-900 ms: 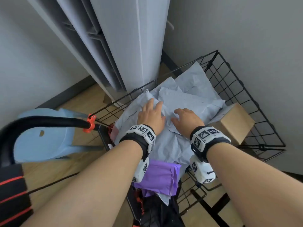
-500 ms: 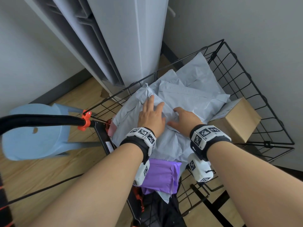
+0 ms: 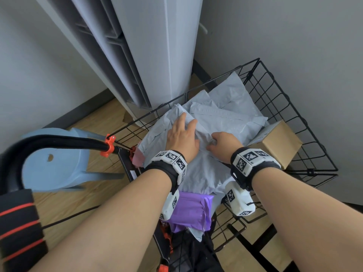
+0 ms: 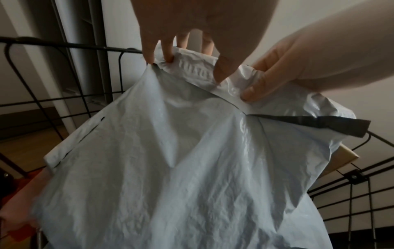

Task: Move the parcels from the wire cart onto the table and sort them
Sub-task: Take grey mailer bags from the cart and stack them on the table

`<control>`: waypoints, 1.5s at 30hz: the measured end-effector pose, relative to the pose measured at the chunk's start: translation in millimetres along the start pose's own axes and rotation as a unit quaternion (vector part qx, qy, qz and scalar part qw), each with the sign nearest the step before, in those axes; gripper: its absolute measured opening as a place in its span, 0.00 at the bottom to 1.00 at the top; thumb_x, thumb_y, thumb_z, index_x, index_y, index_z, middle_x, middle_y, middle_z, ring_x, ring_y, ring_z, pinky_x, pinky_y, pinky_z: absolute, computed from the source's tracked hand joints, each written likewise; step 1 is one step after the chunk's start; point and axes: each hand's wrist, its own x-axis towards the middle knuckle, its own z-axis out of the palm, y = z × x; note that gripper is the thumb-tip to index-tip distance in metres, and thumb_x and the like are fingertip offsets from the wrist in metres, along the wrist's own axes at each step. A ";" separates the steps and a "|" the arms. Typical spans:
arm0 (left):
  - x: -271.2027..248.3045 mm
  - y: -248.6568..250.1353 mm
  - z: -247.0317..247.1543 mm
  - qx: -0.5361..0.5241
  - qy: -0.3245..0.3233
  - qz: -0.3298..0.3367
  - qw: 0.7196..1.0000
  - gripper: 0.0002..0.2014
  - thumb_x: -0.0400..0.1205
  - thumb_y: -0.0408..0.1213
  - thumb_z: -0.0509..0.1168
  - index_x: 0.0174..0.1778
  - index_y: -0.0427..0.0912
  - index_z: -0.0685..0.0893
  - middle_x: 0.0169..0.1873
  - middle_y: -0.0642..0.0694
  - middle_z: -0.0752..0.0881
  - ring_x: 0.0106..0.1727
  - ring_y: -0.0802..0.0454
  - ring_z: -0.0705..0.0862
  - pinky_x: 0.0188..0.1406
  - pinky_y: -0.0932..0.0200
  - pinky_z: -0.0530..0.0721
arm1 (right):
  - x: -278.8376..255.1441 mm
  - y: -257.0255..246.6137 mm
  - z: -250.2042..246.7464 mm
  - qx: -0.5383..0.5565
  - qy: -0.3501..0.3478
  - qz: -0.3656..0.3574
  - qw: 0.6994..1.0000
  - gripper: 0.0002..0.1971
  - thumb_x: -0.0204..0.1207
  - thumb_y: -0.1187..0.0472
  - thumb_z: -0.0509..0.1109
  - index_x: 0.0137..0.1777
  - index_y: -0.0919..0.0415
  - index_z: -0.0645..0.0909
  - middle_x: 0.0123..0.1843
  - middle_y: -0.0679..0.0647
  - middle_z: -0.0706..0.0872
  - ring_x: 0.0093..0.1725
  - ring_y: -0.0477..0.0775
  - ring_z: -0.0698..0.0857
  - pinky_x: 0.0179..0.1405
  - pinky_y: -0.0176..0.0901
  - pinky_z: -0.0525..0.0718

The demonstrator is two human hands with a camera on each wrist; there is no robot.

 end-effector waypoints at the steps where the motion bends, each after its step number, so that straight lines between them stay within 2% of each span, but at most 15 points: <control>1: -2.4 3.3 -4.4 -0.002 0.006 0.004 1.000 0.29 0.81 0.39 0.62 0.79 0.48 0.63 0.83 0.40 0.50 0.83 0.40 0.54 0.77 0.45 0.62 | -4.6 -0.7 -4.8 0.001 0.004 0.001 1.000 0.17 0.78 0.61 0.62 0.29 0.56 0.62 0.31 0.49 0.68 0.42 0.58 0.72 0.40 0.42 0.68; 6: -15.2 24.6 -32.9 -0.001 0.030 0.020 0.999 0.29 0.80 0.37 0.62 0.79 0.47 0.63 0.83 0.40 0.49 0.80 0.39 0.60 0.75 0.45 0.65 | -32.9 -5.0 -32.6 0.003 0.037 -0.007 0.999 0.16 0.79 0.62 0.59 0.29 0.56 0.63 0.32 0.50 0.70 0.40 0.57 0.72 0.34 0.41 0.67; 10: -28.0 46.9 -58.9 -0.006 0.049 0.029 0.998 0.29 0.80 0.37 0.62 0.78 0.48 0.63 0.83 0.41 0.47 0.78 0.37 0.63 0.73 0.44 0.70 | -59.5 -7.4 -58.3 -0.006 0.061 -0.025 0.998 0.16 0.79 0.61 0.59 0.29 0.56 0.63 0.31 0.50 0.70 0.40 0.58 0.73 0.39 0.42 0.69; 12: -35.5 61.3 -72.7 -0.011 0.062 0.040 0.997 0.30 0.80 0.36 0.63 0.78 0.47 0.62 0.83 0.40 0.47 0.77 0.37 0.66 0.72 0.45 0.72 | -75.7 -9.4 -73.3 -0.011 0.079 -0.033 0.996 0.16 0.79 0.61 0.58 0.29 0.56 0.63 0.30 0.51 0.69 0.38 0.58 0.72 0.34 0.42 0.68; 14: -43.7 77.5 -87.2 -0.021 0.075 0.052 0.996 0.32 0.80 0.36 0.63 0.80 0.45 0.59 0.83 0.39 0.47 0.78 0.37 0.66 0.71 0.46 0.72 | -93.0 -11.0 -89.1 -0.013 0.105 -0.043 0.993 0.16 0.80 0.62 0.56 0.29 0.56 0.63 0.30 0.51 0.69 0.36 0.57 0.71 0.28 0.42 0.64; 20: -62.4 123.8 -127.6 -0.055 0.087 0.078 0.992 0.36 0.81 0.40 0.63 0.82 0.41 0.52 0.82 0.41 0.51 0.80 0.41 0.64 0.75 0.45 0.69 | -142.4 -11.8 -143.3 0.045 0.205 -0.057 0.976 0.16 0.78 0.62 0.57 0.28 0.58 0.63 0.29 0.54 0.72 0.36 0.60 0.73 0.32 0.44 0.70; 25: -80.0 162.3 -159.4 -0.073 0.015 0.131 0.989 0.44 0.75 0.51 0.69 0.82 0.45 0.52 0.80 0.46 0.59 0.78 0.43 0.67 0.72 0.48 0.71 | -175.3 -11.7 -195.3 0.145 0.313 -0.039 0.938 0.17 0.76 0.60 0.62 0.28 0.58 0.61 0.27 0.51 0.68 0.31 0.55 0.66 0.32 0.44 0.67; 28: -87.6 182.2 -168.7 -0.078 -0.027 0.143 0.986 0.53 0.67 0.59 0.74 0.83 0.54 0.50 0.82 0.50 0.58 0.80 0.48 0.65 0.75 0.48 0.69 | -188.4 -11.1 -220.9 0.220 0.361 -0.034 0.905 0.16 0.79 0.61 0.62 0.30 0.60 0.65 0.29 0.53 0.71 0.33 0.56 0.71 0.36 0.45 0.71; 31: -91.1 194.9 -172.6 -0.097 -0.027 0.161 0.982 0.60 0.54 0.69 0.74 0.80 0.61 0.52 0.80 0.52 0.63 0.79 0.48 0.67 0.73 0.43 0.73 | -196.9 -11.1 -235.9 0.293 0.399 -0.025 0.869 0.11 0.80 0.62 0.60 0.37 0.65 0.72 0.32 0.56 0.74 0.38 0.59 0.75 0.40 0.49 0.74; 33: -91.4 198.9 -172.2 -0.089 -0.015 0.175 0.980 0.63 0.51 0.71 0.73 0.81 0.62 0.50 0.80 0.51 0.63 0.78 0.49 0.67 0.73 0.42 0.74 | -203.8 -12.9 -241.6 0.338 0.411 -0.016 0.847 0.10 0.80 0.61 0.59 0.40 0.66 0.75 0.33 0.56 0.75 0.41 0.60 0.78 0.43 0.51 0.77; 36: -92.2 204.7 -170.1 -0.088 0.027 0.193 0.977 0.49 0.63 0.62 0.70 0.79 0.57 0.56 0.74 0.48 0.71 0.70 0.46 0.77 0.65 0.42 0.80 | -214.0 -17.6 -246.8 0.352 0.405 -0.020 0.843 0.15 0.80 0.60 0.59 0.49 0.73 0.80 0.42 0.62 0.82 0.47 0.63 0.82 0.54 0.55 0.81; 39: -93.4 212.4 -176.1 -0.094 0.097 0.192 0.972 0.20 0.80 0.41 0.61 0.69 0.49 0.72 0.61 0.45 0.84 0.58 0.41 0.84 0.58 0.45 0.83 | -223.5 -19.7 -249.8 0.357 0.402 -0.038 0.842 0.14 0.80 0.59 0.60 0.46 0.73 0.77 0.40 0.60 0.77 0.41 0.57 0.76 0.46 0.51 0.80; 40: -95.3 215.1 -180.0 -0.085 0.116 0.182 0.973 0.15 0.82 0.37 0.59 0.65 0.47 0.76 0.57 0.43 0.86 0.56 0.40 0.84 0.56 0.46 0.83 | -228.0 -19.4 -251.3 0.359 0.403 -0.041 0.841 0.14 0.80 0.59 0.60 0.46 0.73 0.77 0.40 0.59 0.76 0.41 0.56 0.75 0.45 0.50 0.79; 43: -95.3 219.5 -190.3 -0.105 0.161 0.148 0.970 0.09 0.83 0.35 0.56 0.53 0.43 0.80 0.49 0.41 0.88 0.51 0.37 0.84 0.51 0.48 0.83 | -243.4 -14.5 -255.0 0.423 0.372 -0.067 0.823 0.18 0.83 0.56 0.61 0.55 0.76 0.77 0.44 0.61 0.79 0.44 0.58 0.82 0.51 0.59 0.88; 45: -96.9 225.0 -195.4 -0.148 0.169 0.126 0.966 0.07 0.83 0.35 0.54 0.47 0.41 0.77 0.46 0.41 0.86 0.45 0.38 0.81 0.46 0.51 0.81 | -256.9 -10.5 -254.6 0.478 0.340 -0.093 0.805 0.19 0.86 0.52 0.58 0.57 0.72 0.77 0.45 0.61 0.82 0.43 0.59 0.86 0.49 0.60 0.89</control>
